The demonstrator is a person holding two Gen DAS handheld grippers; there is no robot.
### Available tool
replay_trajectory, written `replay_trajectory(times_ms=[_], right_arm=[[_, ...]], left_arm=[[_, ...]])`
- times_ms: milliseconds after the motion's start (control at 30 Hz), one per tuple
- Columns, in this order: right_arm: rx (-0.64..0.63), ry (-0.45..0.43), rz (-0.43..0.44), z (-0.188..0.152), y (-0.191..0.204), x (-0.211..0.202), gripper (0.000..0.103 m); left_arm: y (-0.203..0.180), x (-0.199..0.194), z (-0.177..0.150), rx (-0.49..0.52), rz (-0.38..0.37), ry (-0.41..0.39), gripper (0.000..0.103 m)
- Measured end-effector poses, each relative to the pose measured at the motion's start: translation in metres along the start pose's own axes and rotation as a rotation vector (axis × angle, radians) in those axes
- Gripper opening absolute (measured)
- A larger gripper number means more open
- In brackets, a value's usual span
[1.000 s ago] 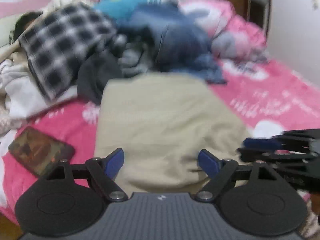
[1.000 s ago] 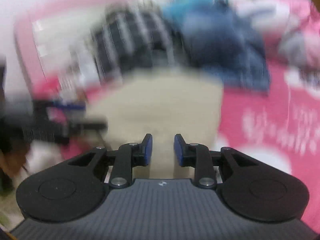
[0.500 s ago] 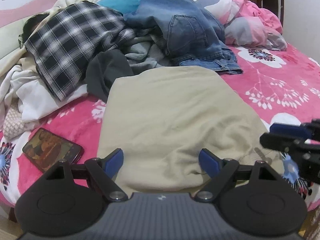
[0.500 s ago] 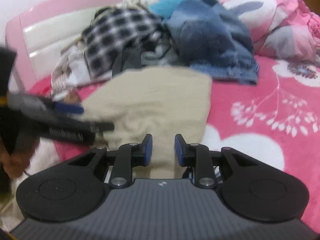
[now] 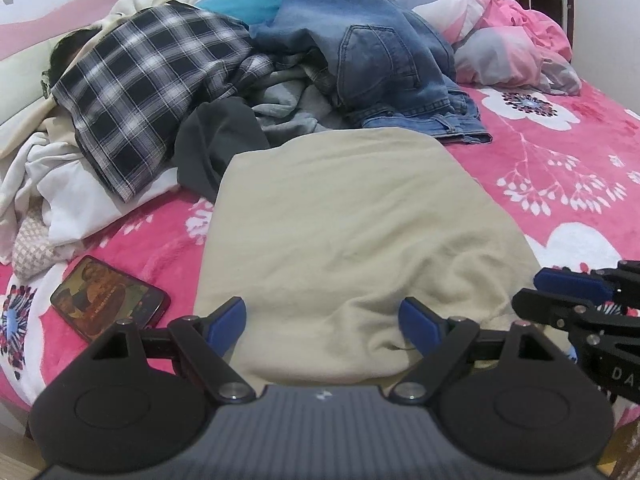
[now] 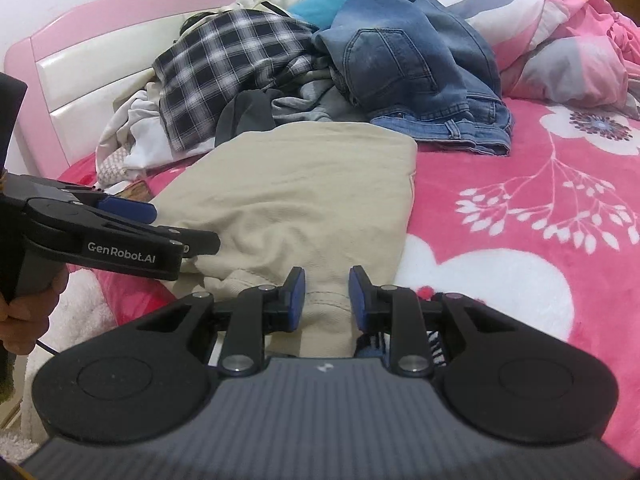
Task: Fold clothes
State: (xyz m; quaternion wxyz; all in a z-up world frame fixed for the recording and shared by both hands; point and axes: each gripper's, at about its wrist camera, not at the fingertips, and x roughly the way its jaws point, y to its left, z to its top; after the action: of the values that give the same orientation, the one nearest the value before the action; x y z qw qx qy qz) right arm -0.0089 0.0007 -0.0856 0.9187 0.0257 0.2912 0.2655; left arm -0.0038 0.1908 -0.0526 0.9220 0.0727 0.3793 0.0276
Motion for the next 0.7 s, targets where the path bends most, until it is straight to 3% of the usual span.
replay_trajectory(times_ms=[700], right_arm=[[0.008,0.004,-0.006,-0.0015,-0.0012,0.0001,0.024]], left_arm=[[-0.0030,0.0002,-0.0001,0.005,0.015,0.005,0.087]])
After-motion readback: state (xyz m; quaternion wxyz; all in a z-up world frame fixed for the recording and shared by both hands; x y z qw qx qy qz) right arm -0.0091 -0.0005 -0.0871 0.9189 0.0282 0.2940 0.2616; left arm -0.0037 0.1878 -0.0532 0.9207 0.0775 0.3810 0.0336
